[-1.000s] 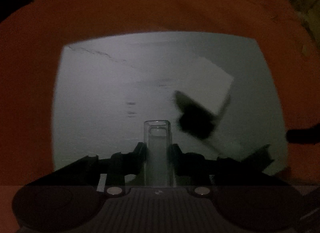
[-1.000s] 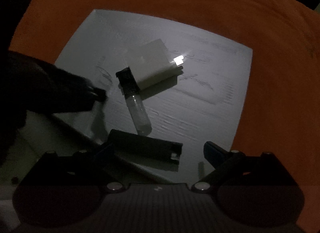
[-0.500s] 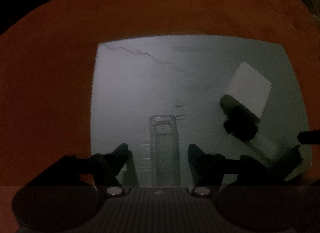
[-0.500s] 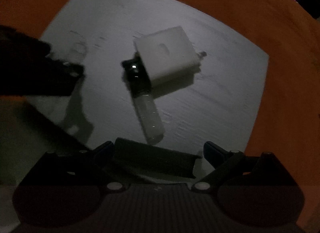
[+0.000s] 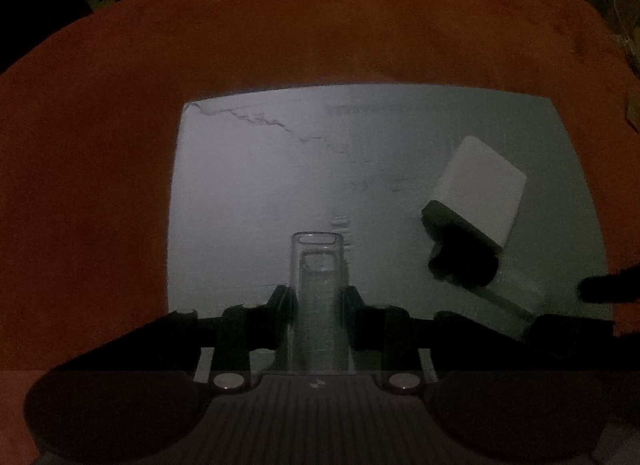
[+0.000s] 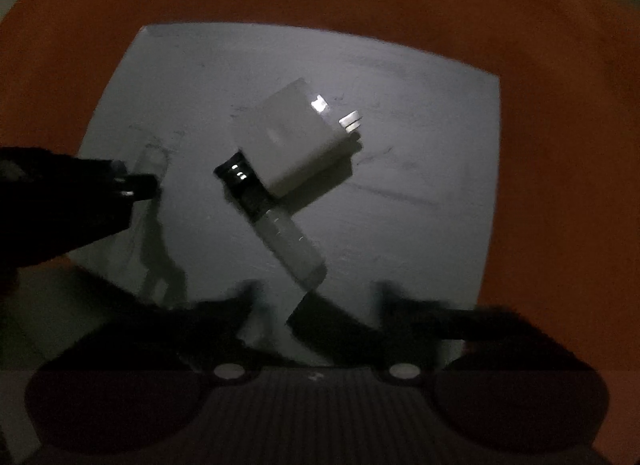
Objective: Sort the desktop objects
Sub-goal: 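Grasp the clear plastic tube with the left tool while the right tool grasps the black bar, then lift the clear tube with the left tool while the right tool carries the black bar toward the box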
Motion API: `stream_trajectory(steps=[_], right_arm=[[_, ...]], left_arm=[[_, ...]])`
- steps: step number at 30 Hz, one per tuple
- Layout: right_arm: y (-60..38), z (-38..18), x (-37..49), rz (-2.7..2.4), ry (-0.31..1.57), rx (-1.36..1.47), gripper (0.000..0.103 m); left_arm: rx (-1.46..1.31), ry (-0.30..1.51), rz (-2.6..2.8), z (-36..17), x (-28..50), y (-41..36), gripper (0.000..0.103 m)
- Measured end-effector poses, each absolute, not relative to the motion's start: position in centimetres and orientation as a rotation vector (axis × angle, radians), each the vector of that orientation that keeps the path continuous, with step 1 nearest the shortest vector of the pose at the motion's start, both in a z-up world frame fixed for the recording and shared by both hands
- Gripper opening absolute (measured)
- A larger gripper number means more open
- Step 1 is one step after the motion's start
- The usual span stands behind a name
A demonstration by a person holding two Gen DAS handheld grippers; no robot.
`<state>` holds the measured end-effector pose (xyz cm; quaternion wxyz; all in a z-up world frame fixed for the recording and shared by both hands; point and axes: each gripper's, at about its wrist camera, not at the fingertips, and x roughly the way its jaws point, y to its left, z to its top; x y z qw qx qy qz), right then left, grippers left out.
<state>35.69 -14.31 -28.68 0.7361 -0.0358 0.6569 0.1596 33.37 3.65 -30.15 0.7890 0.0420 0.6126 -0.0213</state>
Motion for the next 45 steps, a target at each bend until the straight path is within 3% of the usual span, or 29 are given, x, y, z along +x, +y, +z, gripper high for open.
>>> stream_trajectory(steps=[6,11,13,15,18,20,30,32,33,34,36,38,40,43,44,45], right_arm=[[-13.3,-28.0,34.8,0.312,1.442,-0.264,0.094],[-11.2,-29.3,33.7,0.451,1.344,-0.598,0.094],[-11.6,-30.2,34.0,0.502,1.386,-0.574,0.084],[-12.1,-31.0,34.3,0.553,1.429,-0.548,0.048],[-12.9,-30.8,34.7,0.592,1.403,-0.459,0.032],[-13.7,-30.6,35.1,0.569,1.381,-0.400,0.030],[-20.7,-29.9,39.3,0.341,1.397,0.099,0.028],[-21.1,-30.4,39.2,0.240,1.404,0.096,0.031],[-21.0,-30.7,39.0,0.212,1.408,0.081,0.035],[-21.0,-30.8,38.8,0.214,1.403,0.081,0.039],[-21.1,-30.6,38.6,0.263,1.389,0.110,0.069],[-21.3,-30.2,38.3,0.243,1.402,0.111,0.085],[-21.4,-29.8,38.1,0.215,1.389,0.094,0.085],[-20.7,-29.4,37.6,0.242,1.360,0.041,0.083],[-20.7,-29.2,37.4,0.247,1.344,0.019,0.076],[-20.4,-29.3,37.1,0.241,1.334,-0.019,0.056]], left_arm=[[0.129,1.332,-0.052,-29.3,33.6,3.1,0.025],[0.133,1.331,-0.052,-29.2,33.7,3.5,0.026],[0.136,1.329,-0.049,-28.8,33.3,3.0,0.026],[0.142,1.328,-0.048,-28.7,33.1,2.8,0.026],[0.165,1.318,-0.054,-29.1,32.7,2.4,0.025],[0.164,1.310,-0.061,-29.1,32.8,2.3,0.025],[0.106,1.252,-0.062,-28.0,33.6,2.7,0.025],[0.102,1.262,-0.048,-28.2,33.7,2.7,0.038],[0.120,1.271,-0.034,-28.2,33.7,2.6,0.058],[0.151,1.269,-0.015,-28.2,33.6,2.4,0.063],[0.195,1.254,-0.013,-28.2,33.4,2.3,0.063],[0.182,1.264,-0.027,-28.0,33.5,2.6,0.066],[0.166,1.255,-0.027,-27.7,33.4,3.0,0.083],[0.169,1.242,-0.037,-27.4,33.3,3.3,0.087],[0.186,1.243,-0.038,-27.6,33.2,3.3,0.085],[0.201,1.242,-0.039,-27.8,33.2,3.3,0.079]])
